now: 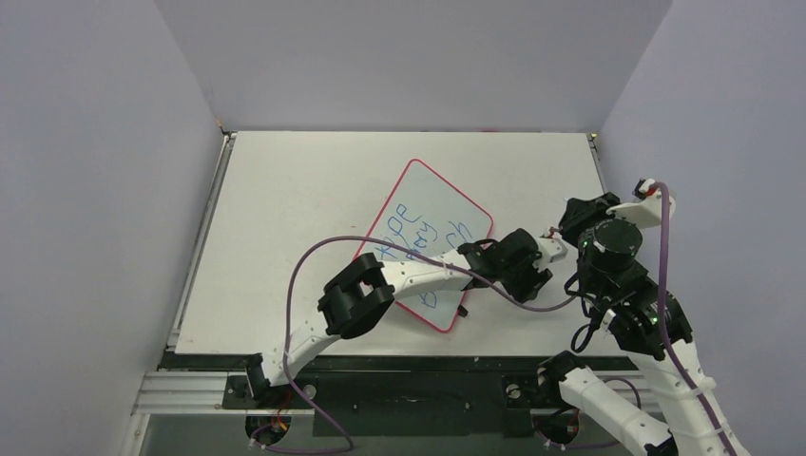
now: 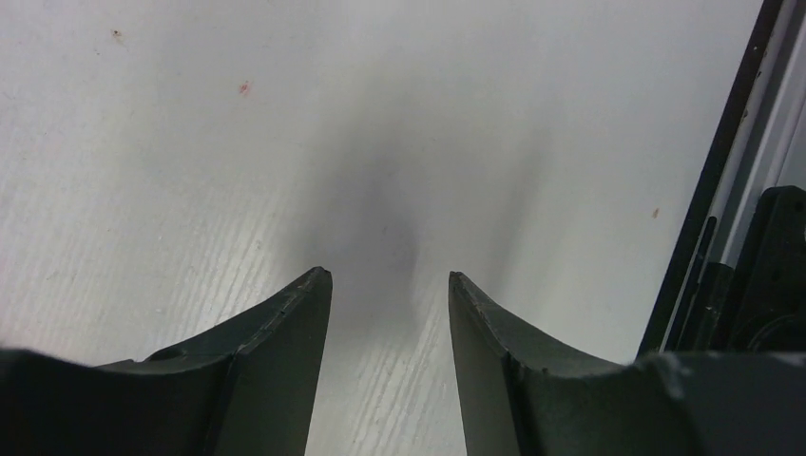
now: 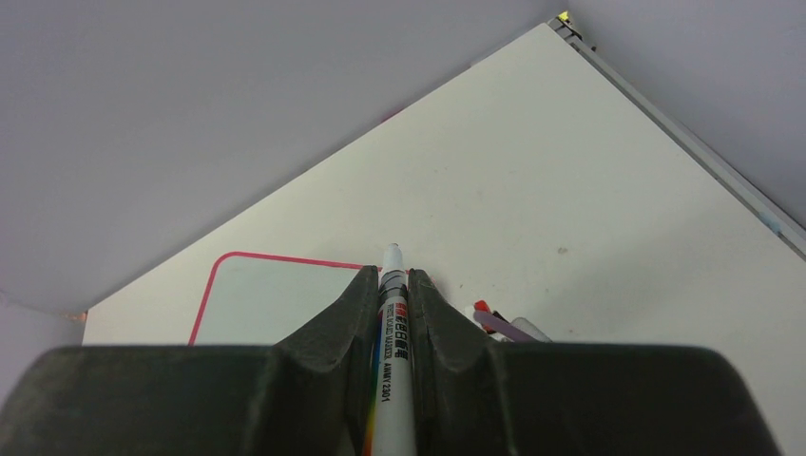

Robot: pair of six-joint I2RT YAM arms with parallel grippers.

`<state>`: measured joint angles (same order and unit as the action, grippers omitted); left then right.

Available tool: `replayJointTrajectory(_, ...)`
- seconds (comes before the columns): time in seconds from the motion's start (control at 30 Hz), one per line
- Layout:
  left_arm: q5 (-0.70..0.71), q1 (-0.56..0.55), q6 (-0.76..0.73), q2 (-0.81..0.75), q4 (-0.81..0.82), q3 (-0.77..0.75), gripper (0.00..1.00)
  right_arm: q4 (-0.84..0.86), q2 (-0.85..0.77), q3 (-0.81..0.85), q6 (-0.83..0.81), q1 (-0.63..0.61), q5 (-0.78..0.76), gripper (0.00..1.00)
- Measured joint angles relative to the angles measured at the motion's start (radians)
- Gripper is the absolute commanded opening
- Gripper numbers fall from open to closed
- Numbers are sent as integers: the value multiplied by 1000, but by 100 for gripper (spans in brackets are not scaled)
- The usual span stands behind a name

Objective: Write a sentence on the whiteboard
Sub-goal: Move the whiteboard to the center of the board.

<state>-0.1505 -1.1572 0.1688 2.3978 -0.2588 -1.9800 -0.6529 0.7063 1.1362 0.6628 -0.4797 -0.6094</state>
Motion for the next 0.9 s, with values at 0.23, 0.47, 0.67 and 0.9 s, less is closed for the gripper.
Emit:
replayJointTrajectory(0.23, 83, -19, -76, 6, -27, 20, 42, -14, 43, 12, 4, 0, -3, 0)
replayJointTrajectory(0.47, 144, 37, -105, -34, 53, 157, 38, -15, 51, 12, 8, 0, 4, 0)
replayJointTrajectory(0.67, 188, 66, -103, -80, 100, 247, 36, -14, 52, 11, 8, 0, 16, 0)
replayJointTrajectory(0.9, 211, 79, -94, -152, 159, 375, 35, -10, 52, 4, 8, 0, 30, 0)
